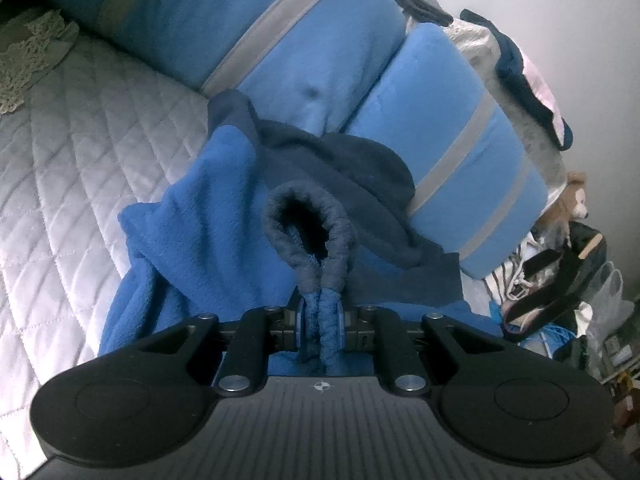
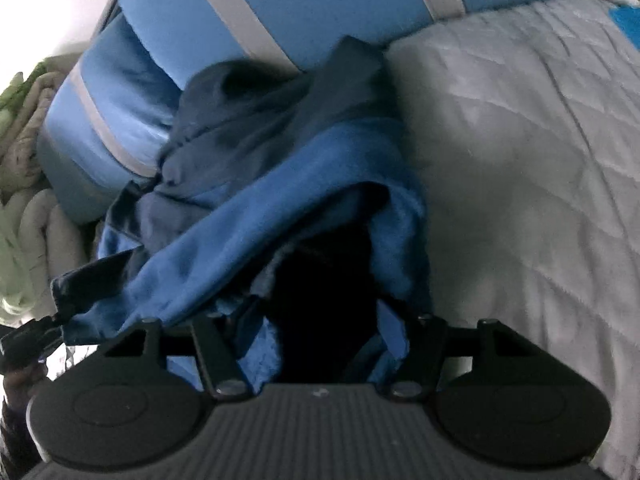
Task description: Fold clothes
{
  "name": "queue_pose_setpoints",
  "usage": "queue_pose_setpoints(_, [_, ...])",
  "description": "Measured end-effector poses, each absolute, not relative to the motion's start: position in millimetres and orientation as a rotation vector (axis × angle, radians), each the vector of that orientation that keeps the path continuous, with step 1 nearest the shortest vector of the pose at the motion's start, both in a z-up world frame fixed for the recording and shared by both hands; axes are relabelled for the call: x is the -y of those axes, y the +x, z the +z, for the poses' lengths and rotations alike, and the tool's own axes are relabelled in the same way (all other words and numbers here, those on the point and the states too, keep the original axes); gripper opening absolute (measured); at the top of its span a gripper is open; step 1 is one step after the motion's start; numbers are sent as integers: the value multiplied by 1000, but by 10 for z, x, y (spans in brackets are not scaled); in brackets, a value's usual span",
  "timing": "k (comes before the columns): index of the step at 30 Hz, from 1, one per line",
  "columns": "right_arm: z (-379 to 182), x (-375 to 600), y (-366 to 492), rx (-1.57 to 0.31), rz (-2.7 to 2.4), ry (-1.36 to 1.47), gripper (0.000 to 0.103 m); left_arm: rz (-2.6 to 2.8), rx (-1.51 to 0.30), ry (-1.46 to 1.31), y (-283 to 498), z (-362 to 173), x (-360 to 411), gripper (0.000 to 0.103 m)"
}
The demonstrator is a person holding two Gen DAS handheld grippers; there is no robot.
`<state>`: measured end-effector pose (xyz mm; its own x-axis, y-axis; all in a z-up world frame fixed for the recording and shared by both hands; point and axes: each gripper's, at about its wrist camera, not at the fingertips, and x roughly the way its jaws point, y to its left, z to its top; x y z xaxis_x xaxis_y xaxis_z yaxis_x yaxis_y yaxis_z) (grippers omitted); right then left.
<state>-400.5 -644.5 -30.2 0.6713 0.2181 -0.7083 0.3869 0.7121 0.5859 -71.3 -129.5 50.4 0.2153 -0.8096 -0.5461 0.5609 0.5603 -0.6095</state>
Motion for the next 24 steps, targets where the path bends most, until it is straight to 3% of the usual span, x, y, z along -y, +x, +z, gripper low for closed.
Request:
queue_pose_setpoints(7, [-425, 6451, -4006, -815, -87, 869, 67, -983, -944, -299, -713, 501, 1280, 15])
queue_pose_setpoints(9, [-447, 6460, -4033, -792, -94, 890, 54, -982, -947, -298, -713, 493, 1279, 15])
queue_pose_setpoints(11, [-414, 6443, -4041, -782, -113, 888, 16, -981, -951, -297, -713, 485, 1278, 15])
queue_pose_setpoints(24, [-165, 6438, -4057, -819, -240, 740, 14, -929, -991, -230, -724, 399, 1273, 15])
